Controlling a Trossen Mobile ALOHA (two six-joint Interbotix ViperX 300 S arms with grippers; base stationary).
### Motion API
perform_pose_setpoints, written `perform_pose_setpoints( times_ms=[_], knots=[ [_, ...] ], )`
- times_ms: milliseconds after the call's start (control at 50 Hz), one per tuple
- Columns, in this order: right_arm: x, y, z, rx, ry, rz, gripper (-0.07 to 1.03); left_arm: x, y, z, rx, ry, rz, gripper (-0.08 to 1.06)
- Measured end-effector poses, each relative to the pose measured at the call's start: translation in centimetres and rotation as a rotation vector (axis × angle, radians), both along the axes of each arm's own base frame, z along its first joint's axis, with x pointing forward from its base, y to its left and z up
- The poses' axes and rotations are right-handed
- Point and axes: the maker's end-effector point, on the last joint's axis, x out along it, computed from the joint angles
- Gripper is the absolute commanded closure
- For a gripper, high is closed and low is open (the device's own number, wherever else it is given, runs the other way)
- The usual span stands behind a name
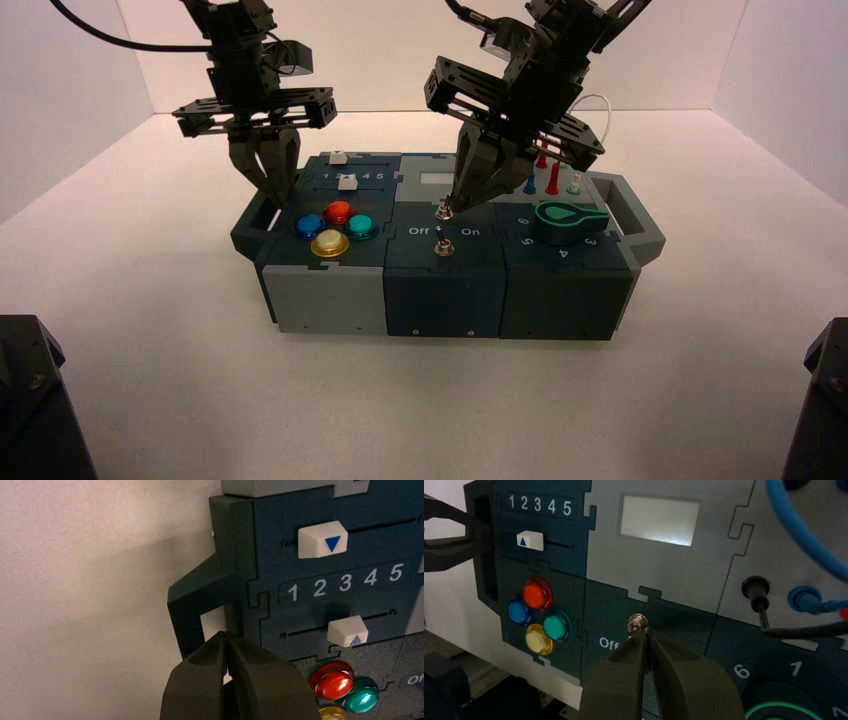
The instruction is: Flip the top switch off with the right gripper.
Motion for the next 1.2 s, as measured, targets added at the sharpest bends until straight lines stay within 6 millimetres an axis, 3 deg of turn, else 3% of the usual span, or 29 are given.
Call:
perform_pose_setpoints(
  times_ms=[560,820,1200],
  knots=[
    [-0.1,0.3,0.1,0.002,0.004,0.004,0.98,0.0,0.0,0.0,0.002,0.001,-0.001,1.01],
    [-0.5,2.0,0.8,0.019,-0.004,0.047,0.98,-0.1,-0.1,-0.1,0.001,0.002,-0.001,1.01],
    [-2.3,-0.6,-0.7,-0.031,0.010,0.054,0.98,0.1,-0.1,0.4,-0.004,-0.026,-0.009,1.01]
  ],
)
